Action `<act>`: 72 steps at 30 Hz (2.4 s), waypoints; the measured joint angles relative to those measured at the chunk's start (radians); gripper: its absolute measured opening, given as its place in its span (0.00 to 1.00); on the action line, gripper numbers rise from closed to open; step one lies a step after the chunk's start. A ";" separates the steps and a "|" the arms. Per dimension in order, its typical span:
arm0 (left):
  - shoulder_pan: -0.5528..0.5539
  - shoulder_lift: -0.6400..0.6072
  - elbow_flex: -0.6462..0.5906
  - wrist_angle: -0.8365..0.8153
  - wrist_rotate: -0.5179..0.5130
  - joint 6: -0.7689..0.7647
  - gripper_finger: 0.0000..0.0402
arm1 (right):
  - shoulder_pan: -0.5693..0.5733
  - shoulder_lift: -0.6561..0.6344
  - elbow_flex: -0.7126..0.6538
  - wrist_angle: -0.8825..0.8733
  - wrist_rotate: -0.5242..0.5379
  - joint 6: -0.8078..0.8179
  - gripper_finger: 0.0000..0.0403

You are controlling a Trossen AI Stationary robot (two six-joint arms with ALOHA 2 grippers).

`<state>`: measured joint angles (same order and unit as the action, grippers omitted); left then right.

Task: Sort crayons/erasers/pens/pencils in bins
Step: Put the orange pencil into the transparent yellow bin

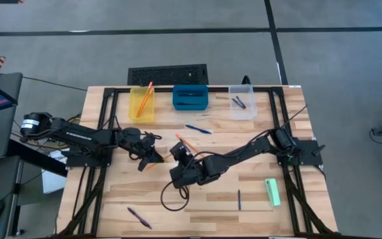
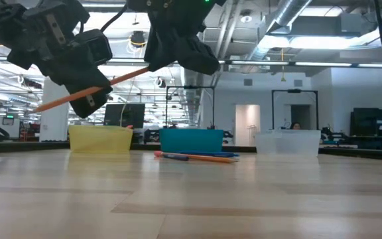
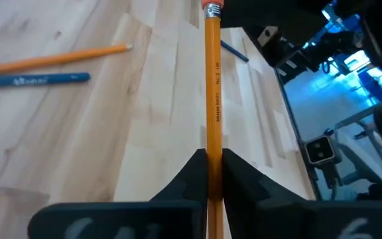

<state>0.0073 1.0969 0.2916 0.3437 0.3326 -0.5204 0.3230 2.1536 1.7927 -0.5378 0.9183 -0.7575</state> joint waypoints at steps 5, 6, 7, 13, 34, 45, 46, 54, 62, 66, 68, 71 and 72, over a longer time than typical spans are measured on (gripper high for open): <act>0.026 0.001 0.000 -0.018 0.000 0.031 0.03 | 0.014 0.000 0.000 0.001 0.087 0.049 0.51; 0.033 0.001 0.000 -0.017 0.001 0.040 0.03 | 0.017 0.000 0.000 -0.004 0.104 0.059 0.54; 0.040 0.001 0.000 -0.017 0.001 0.048 0.03 | 0.021 0.000 0.000 -0.013 0.117 0.069 0.57; 0.093 0.001 0.031 -0.029 -0.004 0.160 0.03 | 0.047 0.000 0.000 -0.092 0.181 0.162 0.61; 0.390 0.001 0.305 -0.403 -0.308 0.505 0.03 | 0.114 -0.059 -0.057 -0.742 0.179 1.087 0.07; 0.592 -0.018 0.336 -0.383 -0.450 0.574 0.03 | 0.089 -0.191 -0.447 -0.574 0.173 1.322 0.01; 0.609 -0.018 0.326 -0.358 -0.450 0.574 0.03 | 0.087 -0.216 -0.482 -0.537 0.172 1.323 0.01; 0.718 -0.017 0.295 -0.246 -0.393 0.595 0.02 | 0.066 -0.466 -0.788 0.054 0.071 1.045 0.01; 0.783 -0.017 0.294 -0.198 -0.365 0.672 0.02 | -0.055 -0.614 -1.062 0.784 -0.314 0.727 0.00; 0.813 -0.017 0.294 -0.145 -0.361 0.688 0.02 | -0.066 -0.636 -1.100 0.886 -0.315 0.692 0.00; 0.826 -0.017 0.294 -0.119 -0.356 0.698 0.02 | -0.061 -0.638 -1.102 0.887 -0.315 0.682 0.00; 0.844 -0.017 0.294 -0.096 -0.327 0.701 0.02 | -0.054 -0.637 -1.102 0.886 -0.316 0.678 0.00; 0.850 -0.017 0.294 -0.093 -0.318 0.703 0.02 | -0.054 -0.633 -1.102 0.892 -0.316 0.678 0.00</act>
<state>0.8572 1.0802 0.5858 0.2507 0.0146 0.1823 0.2685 1.5211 0.6903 0.3543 0.6019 -0.0795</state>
